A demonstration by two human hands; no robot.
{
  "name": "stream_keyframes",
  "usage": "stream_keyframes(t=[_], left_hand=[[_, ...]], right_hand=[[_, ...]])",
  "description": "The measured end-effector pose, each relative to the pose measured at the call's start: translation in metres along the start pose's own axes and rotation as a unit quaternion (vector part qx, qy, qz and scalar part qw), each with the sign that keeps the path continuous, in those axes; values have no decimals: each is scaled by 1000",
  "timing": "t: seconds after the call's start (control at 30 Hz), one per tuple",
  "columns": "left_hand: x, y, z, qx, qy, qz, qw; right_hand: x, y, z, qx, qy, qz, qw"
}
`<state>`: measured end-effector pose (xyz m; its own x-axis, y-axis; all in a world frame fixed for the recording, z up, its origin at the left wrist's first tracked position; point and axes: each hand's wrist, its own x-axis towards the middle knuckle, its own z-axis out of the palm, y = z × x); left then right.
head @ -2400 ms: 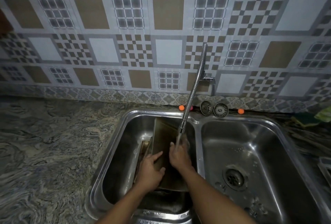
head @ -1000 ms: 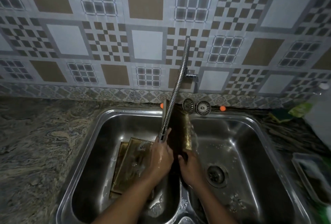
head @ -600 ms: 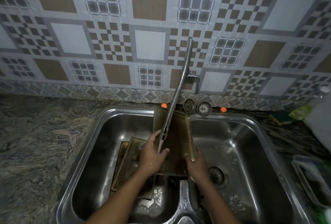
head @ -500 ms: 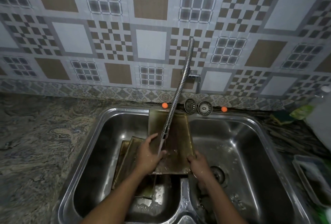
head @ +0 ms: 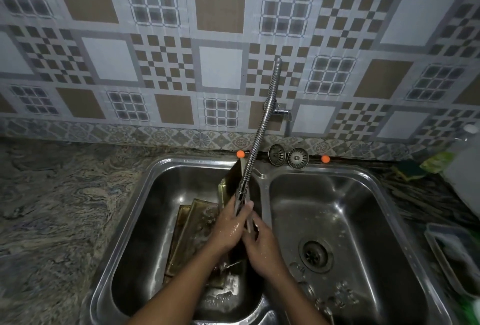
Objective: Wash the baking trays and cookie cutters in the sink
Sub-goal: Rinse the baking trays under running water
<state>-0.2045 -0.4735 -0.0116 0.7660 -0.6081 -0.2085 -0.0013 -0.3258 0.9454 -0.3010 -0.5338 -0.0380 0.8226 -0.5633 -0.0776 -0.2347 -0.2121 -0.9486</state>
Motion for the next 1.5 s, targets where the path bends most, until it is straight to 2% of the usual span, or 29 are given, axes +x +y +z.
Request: stream_keyframes(t=[0.2, 0.43, 0.6, 0.73, 0.8, 0.9, 1.03, 1.1, 1.17, 1.23, 1.33, 1.4, 1.5], left_hand=[[-3, 10, -24, -88, 26, -20, 996], [-11, 12, -40, -203, 30, -101, 973], [-16, 12, -34, -297, 42, -136, 944], [-20, 6, -34, -365, 59, -171, 913], [-24, 0, -32, -400, 60, -192, 894], [-29, -10, -23, -428, 71, -224, 873], [-39, -17, -18, -443, 84, -243, 859], [-40, -14, -19, -439, 84, -238, 862], [-38, -14, -20, -430, 84, -230, 869], [-38, -12, -22, -415, 75, -225, 878], [-43, -12, -28, -404, 63, -210, 888], [-43, -13, -32, -406, 62, -200, 890], [-43, -12, -29, -417, 44, -199, 886]], right_hand=[[-7, -10, 8, -87, -116, -44, 988], [-12, -25, 10, -188, -86, -129, 970], [-4, -24, -4, -259, -143, -121, 947], [-4, -32, -12, -239, -156, -113, 952], [0, -37, -15, -305, -183, -91, 930], [23, -30, -24, -414, -213, 30, 884], [57, -17, -29, -476, -172, 106, 856], [62, -23, -23, -486, -178, 81, 852], [57, -33, -17, -444, -247, 10, 862], [51, -34, -18, -396, -297, -20, 868], [67, -23, -29, -408, -205, 26, 889], [83, -26, -26, -431, -174, 81, 882], [91, -39, 0, -458, -176, 42, 871]])
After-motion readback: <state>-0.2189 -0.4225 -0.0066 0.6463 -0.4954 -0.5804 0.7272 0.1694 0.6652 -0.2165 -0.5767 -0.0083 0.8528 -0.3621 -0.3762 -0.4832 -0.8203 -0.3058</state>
